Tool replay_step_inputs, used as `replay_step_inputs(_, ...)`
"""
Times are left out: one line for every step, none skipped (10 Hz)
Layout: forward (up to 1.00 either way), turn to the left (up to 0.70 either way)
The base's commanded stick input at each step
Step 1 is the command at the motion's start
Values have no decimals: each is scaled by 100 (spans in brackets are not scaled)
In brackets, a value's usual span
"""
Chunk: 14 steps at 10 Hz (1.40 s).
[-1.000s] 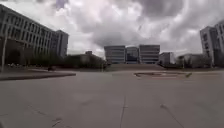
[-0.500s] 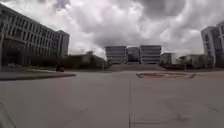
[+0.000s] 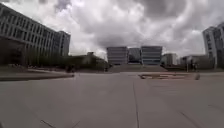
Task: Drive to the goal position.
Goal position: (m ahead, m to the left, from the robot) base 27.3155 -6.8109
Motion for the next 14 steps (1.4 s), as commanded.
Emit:
replay_step_inputs(85, 0)
replay_step_inputs(85, -23)
replay_step_inputs(85, -22)
replay_step_inputs(85, -10)
replay_step_inputs(85, 2)
replay_step_inputs(85, 0)
replay_step_inputs(85, 0)
replay_step_inputs(85, -1)
replay_step_inputs(85, -8)
replay_step_inputs(85, -12)
replay_step_inputs(85, -12)
replay_step_inputs(85, -12)
replay_step_inputs(85, -12)
replay_step_inputs(85, -12)
